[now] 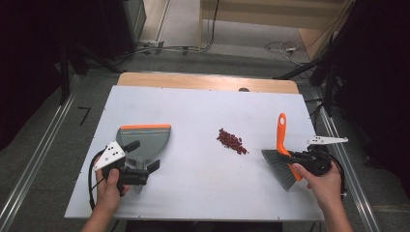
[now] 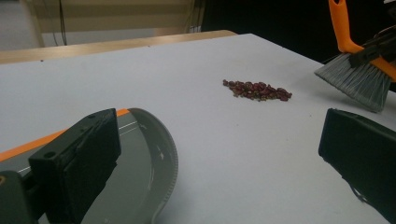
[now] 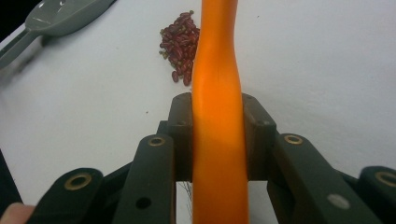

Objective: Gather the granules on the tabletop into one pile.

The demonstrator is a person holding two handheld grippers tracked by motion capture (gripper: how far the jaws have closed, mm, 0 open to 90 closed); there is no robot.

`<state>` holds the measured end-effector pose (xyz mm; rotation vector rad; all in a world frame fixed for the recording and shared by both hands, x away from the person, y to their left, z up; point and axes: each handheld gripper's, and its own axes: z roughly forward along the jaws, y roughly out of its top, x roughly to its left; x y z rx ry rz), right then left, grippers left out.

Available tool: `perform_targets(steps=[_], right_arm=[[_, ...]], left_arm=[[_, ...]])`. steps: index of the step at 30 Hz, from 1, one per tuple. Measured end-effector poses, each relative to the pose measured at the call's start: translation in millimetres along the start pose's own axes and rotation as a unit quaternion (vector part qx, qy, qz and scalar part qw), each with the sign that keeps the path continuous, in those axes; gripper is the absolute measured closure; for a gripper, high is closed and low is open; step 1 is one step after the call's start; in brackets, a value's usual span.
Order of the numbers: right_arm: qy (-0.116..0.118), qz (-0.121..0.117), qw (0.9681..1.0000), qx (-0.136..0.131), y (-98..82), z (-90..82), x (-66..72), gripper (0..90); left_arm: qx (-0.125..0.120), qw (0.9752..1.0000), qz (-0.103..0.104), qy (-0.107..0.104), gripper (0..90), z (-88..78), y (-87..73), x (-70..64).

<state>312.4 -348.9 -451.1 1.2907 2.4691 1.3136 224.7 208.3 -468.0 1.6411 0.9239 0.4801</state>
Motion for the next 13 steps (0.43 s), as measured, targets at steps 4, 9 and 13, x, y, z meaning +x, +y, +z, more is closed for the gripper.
perform_targets(steps=[4, 9, 13], right_arm=[[-0.004, 0.003, 1.0, -0.004, -0.7, -1.2, 0.4, 68.7], [-0.004, 0.008, 1.0, -0.003, -2.1, 0.2, -0.8, 68.7], [-0.005, 0.01, 0.9999, -0.006, -2.4, -0.6, -0.9, 68.7]], left_arm=[[-0.003, 1.0, 0.0, 0.001, 0.0, -0.6, -0.4, 0.8], [-0.003, 1.0, 0.001, 0.001, 0.0, -0.9, -0.1, 0.5], [-0.002, 1.0, 0.001, 0.0, 0.0, 0.0, 0.0, 0.5]])
